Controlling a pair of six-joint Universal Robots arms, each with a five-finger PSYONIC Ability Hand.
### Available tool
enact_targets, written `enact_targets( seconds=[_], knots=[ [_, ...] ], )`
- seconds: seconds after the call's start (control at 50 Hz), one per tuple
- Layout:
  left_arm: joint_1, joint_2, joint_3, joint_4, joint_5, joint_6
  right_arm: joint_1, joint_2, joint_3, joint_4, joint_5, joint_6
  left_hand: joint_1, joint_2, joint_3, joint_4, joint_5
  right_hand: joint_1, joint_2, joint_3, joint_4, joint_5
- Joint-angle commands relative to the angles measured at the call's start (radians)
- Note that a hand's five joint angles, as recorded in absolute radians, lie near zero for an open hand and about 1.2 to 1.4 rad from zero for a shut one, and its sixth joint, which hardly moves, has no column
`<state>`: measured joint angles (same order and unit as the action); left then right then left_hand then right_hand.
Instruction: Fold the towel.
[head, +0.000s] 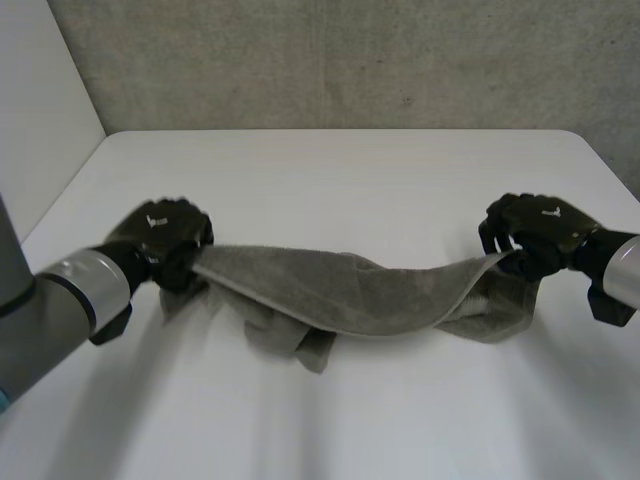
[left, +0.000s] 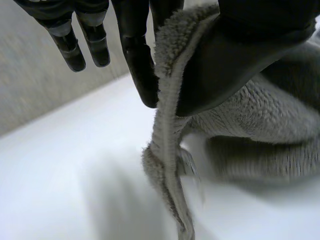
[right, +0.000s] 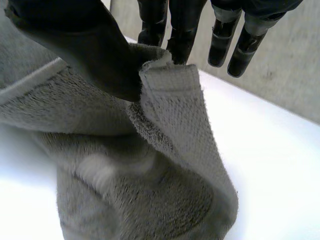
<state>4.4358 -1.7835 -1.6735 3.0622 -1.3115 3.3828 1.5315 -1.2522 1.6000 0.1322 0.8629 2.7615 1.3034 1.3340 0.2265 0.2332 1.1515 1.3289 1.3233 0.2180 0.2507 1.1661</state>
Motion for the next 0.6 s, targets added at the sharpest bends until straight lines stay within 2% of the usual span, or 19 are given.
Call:
enact_targets(
  seconds=[0.02, 0.08, 0.14, 0.22, 0.38, 0.42, 0.44, 0.46, 0.6],
  knots=[
    [0.005, -0.08, -0.041, 0.003, 0.0, 0.041, -0.001, 0.1, 0.02, -0.04, 0.039, 0.0, 0.093, 0.062, -0.052, -0.059, 0.07, -0.32, -0.315, -0.044, -0.076, -0.332],
    [0.011, -0.082, -0.048, 0.003, 0.0, 0.041, -0.001, 0.103, 0.028, -0.043, 0.062, -0.003, 0.093, 0.062, -0.052, -0.059, 0.07, -0.377, -0.372, -0.044, -0.076, -0.389],
    [0.026, -0.073, -0.054, 0.003, 0.003, 0.043, 0.001, 0.1, 0.029, -0.051, 0.093, -0.008, 0.093, 0.062, -0.052, -0.059, 0.07, -0.539, -0.533, -0.044, -0.076, -0.55],
    [0.037, -0.06, -0.057, 0.003, 0.015, 0.043, 0.001, 0.103, 0.029, -0.066, 0.122, -0.023, 0.093, 0.062, -0.052, -0.059, 0.07, -0.536, -0.531, -0.044, -0.076, -0.548],
    [0.06, -0.047, -0.069, 0.001, 0.051, 0.041, -0.002, 0.106, 0.038, -0.088, 0.139, -0.048, 0.093, 0.062, -0.052, -0.059, 0.07, -0.346, -0.34, -0.044, -0.076, -0.357],
    [0.065, -0.048, -0.078, 0.001, 0.051, 0.041, -0.005, 0.106, 0.044, -0.095, 0.137, -0.049, 0.093, 0.062, -0.052, -0.059, 0.07, -0.054, -0.048, -0.044, -0.076, -0.065],
    [0.065, -0.048, -0.078, 0.001, 0.051, 0.041, -0.005, 0.106, 0.044, -0.095, 0.137, -0.049, 0.093, 0.062, -0.052, -0.059, 0.07, -0.052, -0.046, -0.044, -0.076, -0.064],
    [0.069, -0.047, -0.087, 0.001, 0.051, 0.043, -0.007, 0.093, 0.047, -0.098, 0.134, -0.049, 0.093, 0.062, -0.052, -0.059, 0.07, 0.066, 0.072, -0.044, -0.076, 0.054],
    [0.08, -0.048, -0.101, 0.0, 0.052, 0.052, -0.005, 0.014, 0.057, -0.085, 0.134, -0.1, 0.093, 0.062, -0.052, -0.059, 0.07, 0.067, 0.073, -0.044, -0.076, 0.056]
  ],
)
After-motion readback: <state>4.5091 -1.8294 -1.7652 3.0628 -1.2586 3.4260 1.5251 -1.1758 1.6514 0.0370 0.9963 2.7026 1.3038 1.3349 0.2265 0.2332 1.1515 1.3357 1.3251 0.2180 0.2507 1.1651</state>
